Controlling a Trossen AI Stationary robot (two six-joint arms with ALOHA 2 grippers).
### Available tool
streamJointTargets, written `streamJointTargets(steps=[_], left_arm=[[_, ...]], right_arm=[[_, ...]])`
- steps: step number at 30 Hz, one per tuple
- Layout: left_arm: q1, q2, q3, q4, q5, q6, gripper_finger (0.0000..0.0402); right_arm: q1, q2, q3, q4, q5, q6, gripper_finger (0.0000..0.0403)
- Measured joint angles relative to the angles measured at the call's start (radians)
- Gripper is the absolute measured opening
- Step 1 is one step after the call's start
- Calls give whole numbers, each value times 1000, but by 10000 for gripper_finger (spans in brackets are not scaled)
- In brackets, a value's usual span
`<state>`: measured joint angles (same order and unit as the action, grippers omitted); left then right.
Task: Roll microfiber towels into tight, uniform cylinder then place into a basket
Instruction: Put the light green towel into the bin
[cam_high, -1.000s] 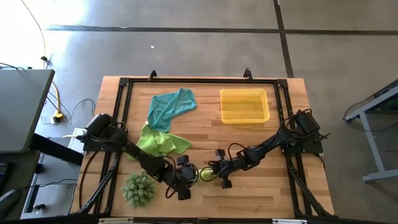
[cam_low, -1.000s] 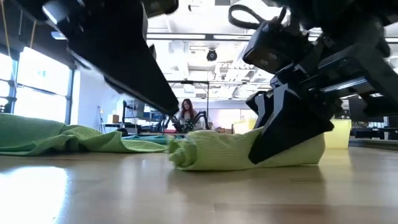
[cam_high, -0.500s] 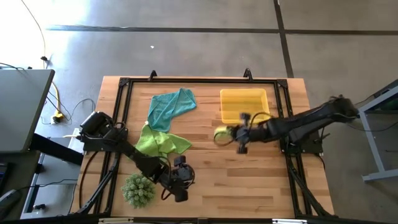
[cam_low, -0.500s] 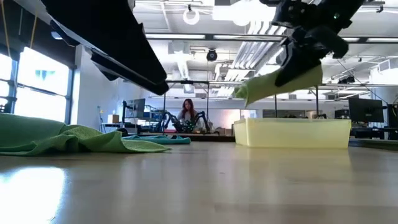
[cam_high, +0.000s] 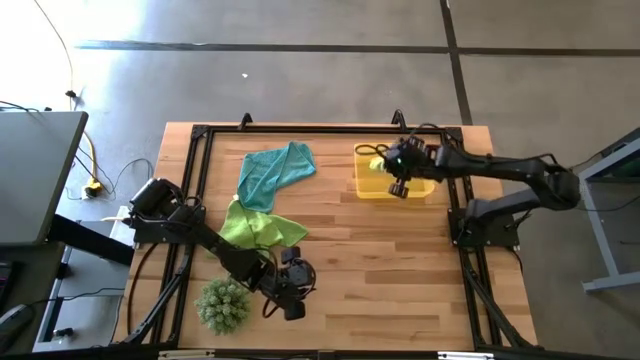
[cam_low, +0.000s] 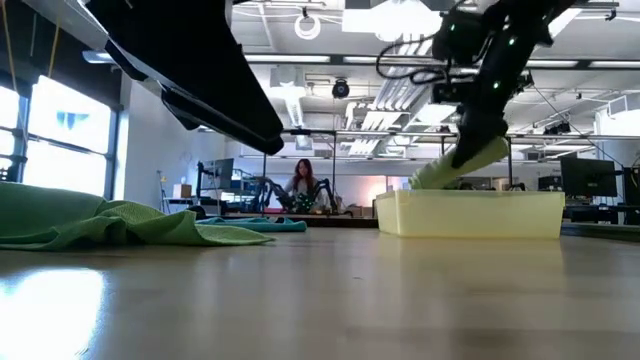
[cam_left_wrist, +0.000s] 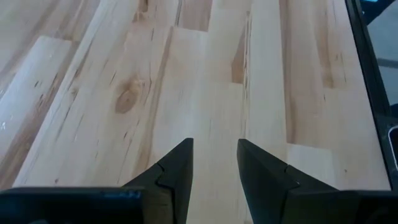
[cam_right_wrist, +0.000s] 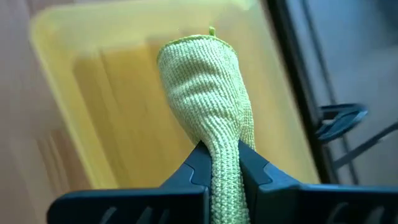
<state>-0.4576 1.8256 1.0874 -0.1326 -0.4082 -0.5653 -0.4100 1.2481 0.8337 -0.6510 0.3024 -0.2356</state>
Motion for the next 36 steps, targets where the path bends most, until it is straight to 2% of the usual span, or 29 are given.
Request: streamJointTargets(steps=[5, 10, 17, 26, 29, 36], left_arm=[[0, 0, 0, 1, 0, 34, 113], [0, 0, 0, -8, 1, 45, 113], [1, 0, 0, -17, 1, 46, 113], [7, 0, 0, -21, 1, 46, 113], [13, 0, 0, -22, 3, 46, 113], [13, 0, 0, -22, 6, 46, 113]], right_arm=[[-109, 88, 2, 38, -107, -49, 12], [-146, 187, 2, 42, -166, -101, 12], [-149, 282, 2, 89, -193, -150, 12], [-174, 318, 2, 86, -217, -150, 14], [-174, 318, 2, 83, -216, -165, 38], [-174, 318, 2, 71, -209, -144, 158]])
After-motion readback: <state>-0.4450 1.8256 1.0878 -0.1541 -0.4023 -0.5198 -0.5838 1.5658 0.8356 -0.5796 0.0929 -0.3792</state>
